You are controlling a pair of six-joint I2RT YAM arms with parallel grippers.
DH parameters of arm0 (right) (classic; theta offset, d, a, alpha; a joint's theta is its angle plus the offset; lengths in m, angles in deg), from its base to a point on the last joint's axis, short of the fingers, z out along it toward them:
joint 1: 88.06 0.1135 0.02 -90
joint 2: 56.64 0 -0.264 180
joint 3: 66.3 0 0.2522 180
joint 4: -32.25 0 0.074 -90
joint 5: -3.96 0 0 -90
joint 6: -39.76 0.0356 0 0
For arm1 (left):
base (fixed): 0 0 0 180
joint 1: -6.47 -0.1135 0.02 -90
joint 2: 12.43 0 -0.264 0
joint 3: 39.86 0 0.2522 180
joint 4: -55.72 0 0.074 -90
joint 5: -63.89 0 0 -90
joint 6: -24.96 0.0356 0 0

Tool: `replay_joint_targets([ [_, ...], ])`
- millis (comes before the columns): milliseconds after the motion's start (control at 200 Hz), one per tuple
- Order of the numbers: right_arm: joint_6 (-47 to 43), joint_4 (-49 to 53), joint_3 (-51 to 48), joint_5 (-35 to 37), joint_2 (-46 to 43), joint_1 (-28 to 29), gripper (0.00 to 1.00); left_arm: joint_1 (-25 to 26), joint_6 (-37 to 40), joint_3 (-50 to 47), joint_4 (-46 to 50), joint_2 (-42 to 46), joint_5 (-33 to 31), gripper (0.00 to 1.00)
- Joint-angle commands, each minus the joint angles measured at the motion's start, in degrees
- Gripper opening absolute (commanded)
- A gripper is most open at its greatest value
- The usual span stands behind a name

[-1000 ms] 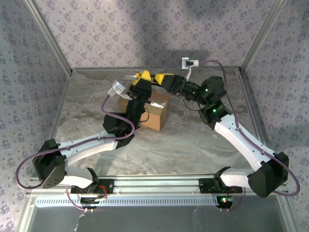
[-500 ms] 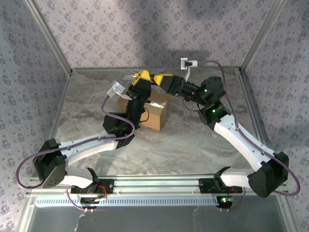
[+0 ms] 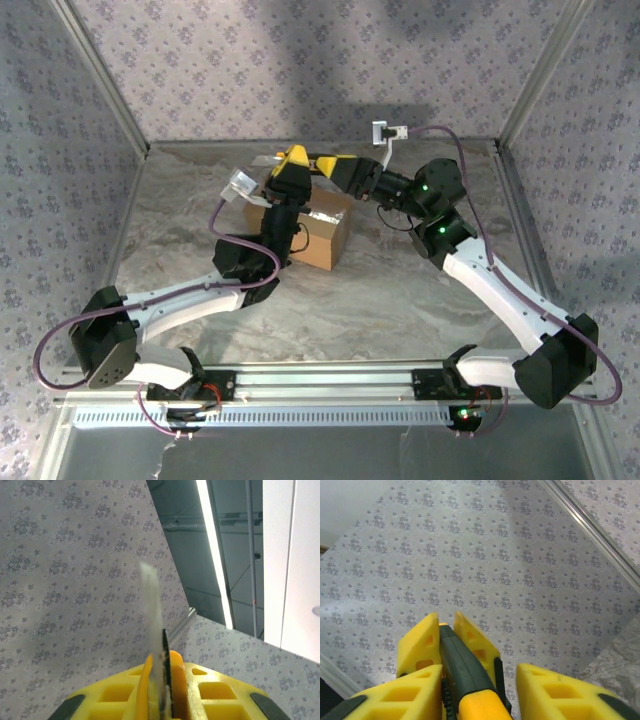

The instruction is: Unpack the express box

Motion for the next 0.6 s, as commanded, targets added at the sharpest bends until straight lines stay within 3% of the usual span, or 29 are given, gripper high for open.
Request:
replay_joint_targets([
  [0,-1.5,0.6,1.8,0.1,-1.0,0.7,0.28,0.2,2.8,1.9,-1.7,-0.8,-0.2,0.0],
  [120,-2.1,1.8,1.9,0.4,-1.1,0.7,0.09,0.2,2.4,1.4,-1.7,-0.9,-0.7,0.0],
  [295,-3.2,3.8,1.9,1.1,-1.9,0.7,0.0,0.2,1.3,-0.1,-1.3,-0.5,-1.6,0.0],
  [340,-3.7,4.6,3.7,1.5,-2.1,0.8,0.0,0.2,0.9,-0.4,-0.6,-0.3,-1.5,0.09],
  [385,-4.4,5.6,3.9,1.9,-2.4,0.7,0.0,0.2,0.0,-0.8,0.7,0.1,-1.6,0.26],
  [450,-5.3,6.7,3.9,2.6,-2.8,0.9,0.0,0.2,-1.1,-0.9,2.9,0.6,-1.4,0.37],
  [500,-6.0,7.7,4.1,3.2,-3.0,0.9,0.0,0.2,-2.1,-0.9,5.2,1.0,-1.3,0.53],
  [595,-7.7,10.0,4.6,4.7,-3.2,1.1,0.0,0.2,-4.0,-1.1,8.9,2.1,-0.8,0.63],
])
